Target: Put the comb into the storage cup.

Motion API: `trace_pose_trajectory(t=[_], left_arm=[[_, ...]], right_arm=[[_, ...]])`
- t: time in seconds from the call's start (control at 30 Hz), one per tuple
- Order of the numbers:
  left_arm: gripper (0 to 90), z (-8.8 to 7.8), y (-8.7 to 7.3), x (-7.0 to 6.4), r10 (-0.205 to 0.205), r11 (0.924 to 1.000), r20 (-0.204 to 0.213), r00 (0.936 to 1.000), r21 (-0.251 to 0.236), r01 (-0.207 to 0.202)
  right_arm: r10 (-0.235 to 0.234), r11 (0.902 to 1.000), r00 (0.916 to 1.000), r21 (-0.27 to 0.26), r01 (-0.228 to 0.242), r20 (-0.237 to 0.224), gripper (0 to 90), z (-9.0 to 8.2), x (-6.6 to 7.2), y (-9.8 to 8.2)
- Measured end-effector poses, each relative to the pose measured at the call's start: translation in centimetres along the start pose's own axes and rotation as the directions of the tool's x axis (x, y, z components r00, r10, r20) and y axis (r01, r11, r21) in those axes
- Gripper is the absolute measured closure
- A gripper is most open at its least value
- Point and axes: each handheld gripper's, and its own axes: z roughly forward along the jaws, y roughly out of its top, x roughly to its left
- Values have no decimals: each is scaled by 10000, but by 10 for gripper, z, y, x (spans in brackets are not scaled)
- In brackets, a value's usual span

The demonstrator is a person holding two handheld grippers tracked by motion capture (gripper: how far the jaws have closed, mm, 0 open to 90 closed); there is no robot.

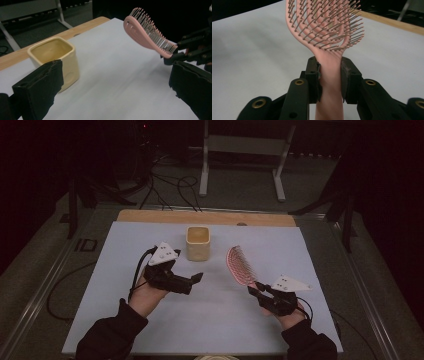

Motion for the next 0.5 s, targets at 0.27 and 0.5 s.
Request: trace_pose_trajectory(t=[0.27,0.5], left_arm=[[2,19,17,-7,-1212,9926,910,9885,166,1201],[2,33,27,-12,-1985,9801,1450,9693,311,1961]], right_arm=[[-26,10000,10000,-21,26,-2,714,0,1,1],[-47,10000,10000,-30,47,-9,714,0,1,1]])
